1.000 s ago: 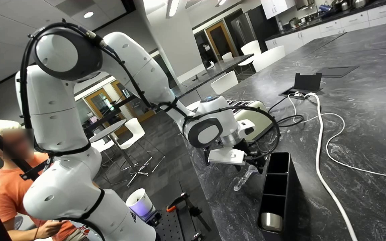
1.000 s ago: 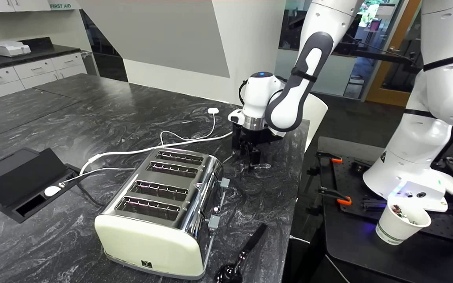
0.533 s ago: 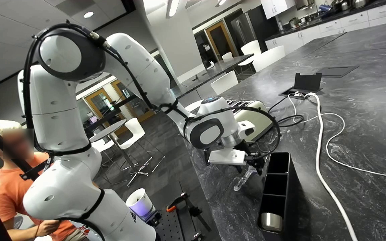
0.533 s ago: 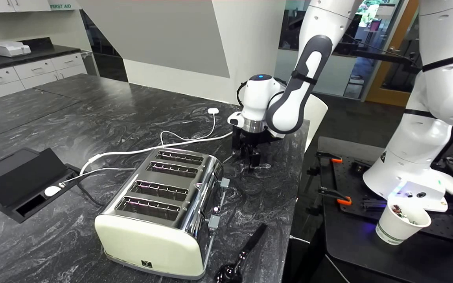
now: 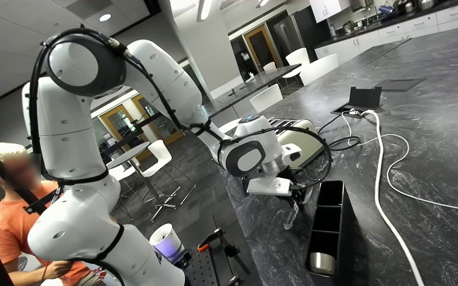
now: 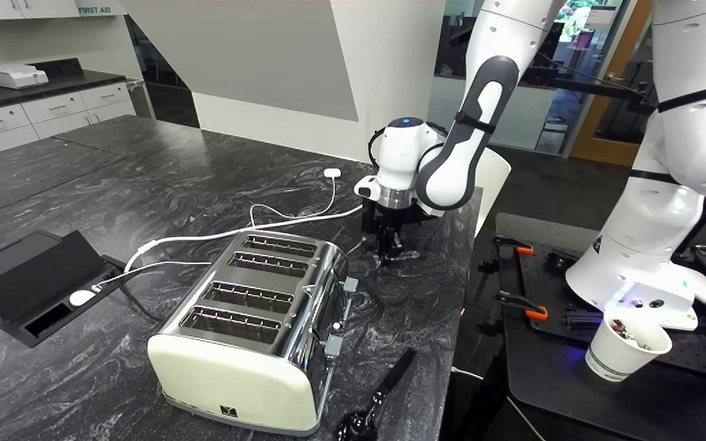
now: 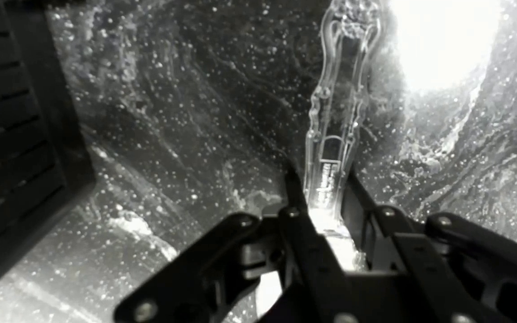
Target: Put the cake slicer and the spoon in the black basket respectively then move the basket slightly away from you
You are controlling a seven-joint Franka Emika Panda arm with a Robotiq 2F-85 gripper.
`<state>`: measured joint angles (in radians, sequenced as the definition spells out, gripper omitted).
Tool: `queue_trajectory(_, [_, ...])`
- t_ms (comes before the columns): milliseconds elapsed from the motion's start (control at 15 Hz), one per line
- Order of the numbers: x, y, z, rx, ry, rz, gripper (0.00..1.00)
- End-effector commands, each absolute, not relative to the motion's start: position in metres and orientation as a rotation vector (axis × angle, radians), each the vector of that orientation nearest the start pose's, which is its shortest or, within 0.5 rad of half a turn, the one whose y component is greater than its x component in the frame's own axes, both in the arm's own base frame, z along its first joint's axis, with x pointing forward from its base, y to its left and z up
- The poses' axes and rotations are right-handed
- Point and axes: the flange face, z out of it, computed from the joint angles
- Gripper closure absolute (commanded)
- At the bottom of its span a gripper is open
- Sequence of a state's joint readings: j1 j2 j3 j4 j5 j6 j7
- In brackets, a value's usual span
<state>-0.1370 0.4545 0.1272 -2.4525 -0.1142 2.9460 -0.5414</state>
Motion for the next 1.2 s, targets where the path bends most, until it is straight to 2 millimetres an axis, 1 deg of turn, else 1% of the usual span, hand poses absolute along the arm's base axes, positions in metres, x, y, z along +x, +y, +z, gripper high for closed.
queue_trajectory(0, [0.479, 0.013, 0.126, -2.984, -0.956, -0.099, 0.98])
queue_trajectory(67, [0.477, 0.014, 0.130, -2.991, -0.949, -0.104, 0.94])
queue_trajectory(267, [0.464, 0.015, 0.160, -3.047, -0.840, -0.187, 0.94])
queue_trajectory(533, [0.443, 0.012, 0.211, -3.109, -0.600, -0.358, 0.94])
queue_trajectory(733, [0.429, 0.006, 0.248, -3.113, -0.444, -0.555, 0.94])
queue_trajectory(867, [0.420, 0.003, 0.271, -3.097, -0.379, -0.701, 0.94])
queue_trajectory(933, [0.415, 0.001, 0.280, -3.091, -0.357, -0.746, 0.94])
queue_trajectory(1067, [0.405, -0.004, 0.299, -3.103, -0.349, -0.752, 0.94])
queue_trajectory(1133, [0.412, -0.006, 0.310, -3.124, -0.357, -0.733, 0.94])
